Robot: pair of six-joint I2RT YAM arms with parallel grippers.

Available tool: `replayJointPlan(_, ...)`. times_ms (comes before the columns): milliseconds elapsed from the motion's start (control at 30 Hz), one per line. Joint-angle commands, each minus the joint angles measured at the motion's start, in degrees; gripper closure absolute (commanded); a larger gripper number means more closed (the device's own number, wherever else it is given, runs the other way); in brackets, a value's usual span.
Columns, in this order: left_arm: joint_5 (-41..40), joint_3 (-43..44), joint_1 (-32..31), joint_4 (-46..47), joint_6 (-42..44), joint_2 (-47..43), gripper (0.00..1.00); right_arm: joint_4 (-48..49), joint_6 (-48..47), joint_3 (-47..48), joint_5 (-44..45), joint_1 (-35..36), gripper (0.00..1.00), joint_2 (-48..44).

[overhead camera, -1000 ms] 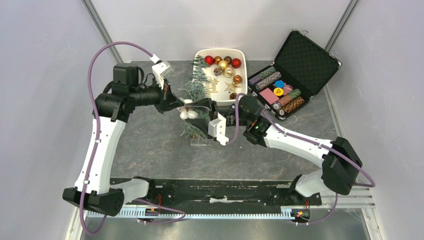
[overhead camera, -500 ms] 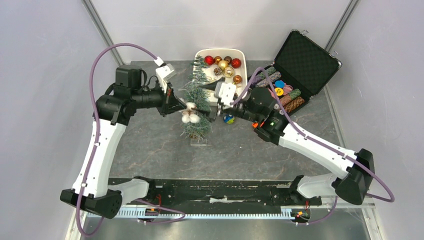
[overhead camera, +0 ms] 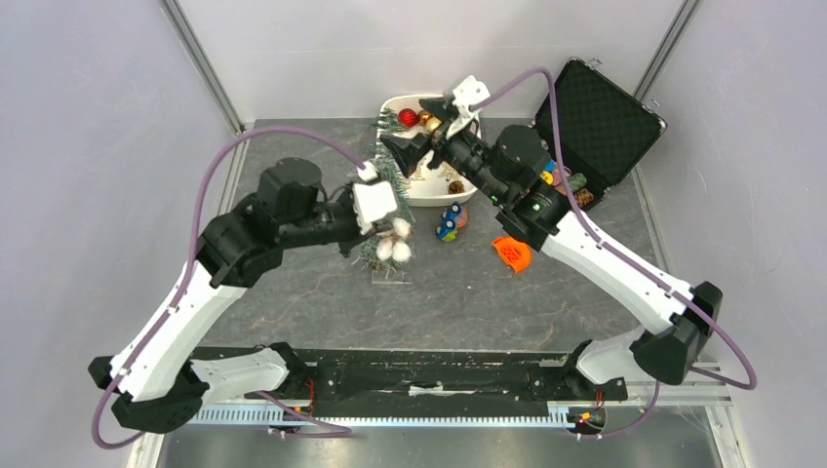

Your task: Decorate the small christmas tree

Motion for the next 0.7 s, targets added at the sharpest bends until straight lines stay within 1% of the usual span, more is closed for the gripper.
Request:
replayJointPlan(0,-19.5,-3.2,-9.4,5.3,7.6,-0.9,0.98,-3.8,4.6,7.8,2.9,-1.2,0.02,5.2)
replayJointPlan(100,-27.2,-5.3,-10.4,8.9,6.4,-2.3,0.98,-6.5,4.6,11.8,2.9,-1.2,0.02,8.6)
replayJointPlan(167,-29.8,-6.0,-10.4,10.0,5.3,-2.8,0.98,-7.4,6.2,13.8,2.9,-1.2,0.02,10.7)
replayJointPlan(233,-30.0,-6.8,-10.4,10.0,4.1,-3.0,0.98,-8.5,6.4,15.8,3.6,-1.2,0.02,12.7)
replayJointPlan(367,-27.6,-9.8,-10.4,10.3,2.2,-3.1,0.98,-9.2,5.9,17.5,6.4,-1.2,0.02,15.3)
replayJointPlan(533,-31.5,-11.9,-10.3,12.5,0.7,-3.1,0.98,-10.2,5.5,18.7,5.8,-1.3,0.02,17.7)
replayJointPlan(667,-32.3,-13.0,-10.2,13.7,0.2,-2.5,0.98,-11.5,5.8,20.0,3.9,-1.3,0.02,19.7)
